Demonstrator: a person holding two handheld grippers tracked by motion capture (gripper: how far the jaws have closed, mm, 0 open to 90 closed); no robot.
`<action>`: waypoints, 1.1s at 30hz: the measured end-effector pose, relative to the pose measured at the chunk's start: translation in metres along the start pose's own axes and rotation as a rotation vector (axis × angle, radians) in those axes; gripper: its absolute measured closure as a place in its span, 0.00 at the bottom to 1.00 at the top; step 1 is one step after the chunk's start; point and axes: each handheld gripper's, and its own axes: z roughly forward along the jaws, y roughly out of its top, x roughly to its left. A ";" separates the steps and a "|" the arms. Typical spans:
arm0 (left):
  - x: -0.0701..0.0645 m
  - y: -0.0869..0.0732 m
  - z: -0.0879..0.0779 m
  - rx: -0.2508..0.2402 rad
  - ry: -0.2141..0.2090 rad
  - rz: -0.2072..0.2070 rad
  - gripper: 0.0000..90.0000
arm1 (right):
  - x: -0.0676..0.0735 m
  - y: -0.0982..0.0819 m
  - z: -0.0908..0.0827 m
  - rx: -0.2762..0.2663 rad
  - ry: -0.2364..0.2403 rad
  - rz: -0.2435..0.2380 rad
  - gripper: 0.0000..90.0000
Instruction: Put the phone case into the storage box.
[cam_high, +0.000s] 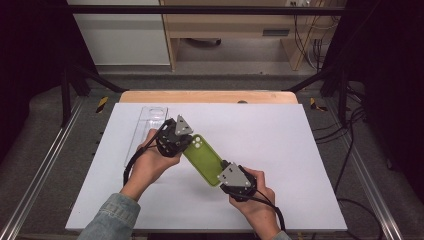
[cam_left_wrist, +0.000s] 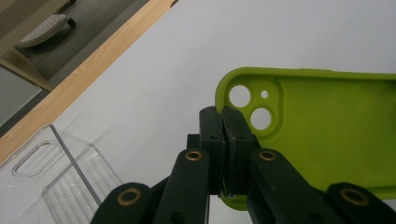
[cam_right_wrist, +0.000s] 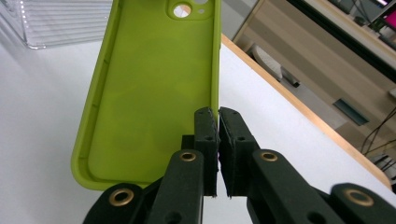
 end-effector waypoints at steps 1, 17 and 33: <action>0.000 0.000 0.000 0.001 0.002 0.001 0.97 | 0.000 0.000 0.001 0.000 0.005 0.005 0.94; 0.001 -0.006 0.000 0.004 0.046 0.043 0.97 | -0.014 -0.004 0.007 -0.059 0.073 0.113 0.41; 0.002 -0.018 -0.013 -0.028 0.135 0.041 0.97 | -0.038 -0.022 0.007 -0.098 0.129 0.247 0.13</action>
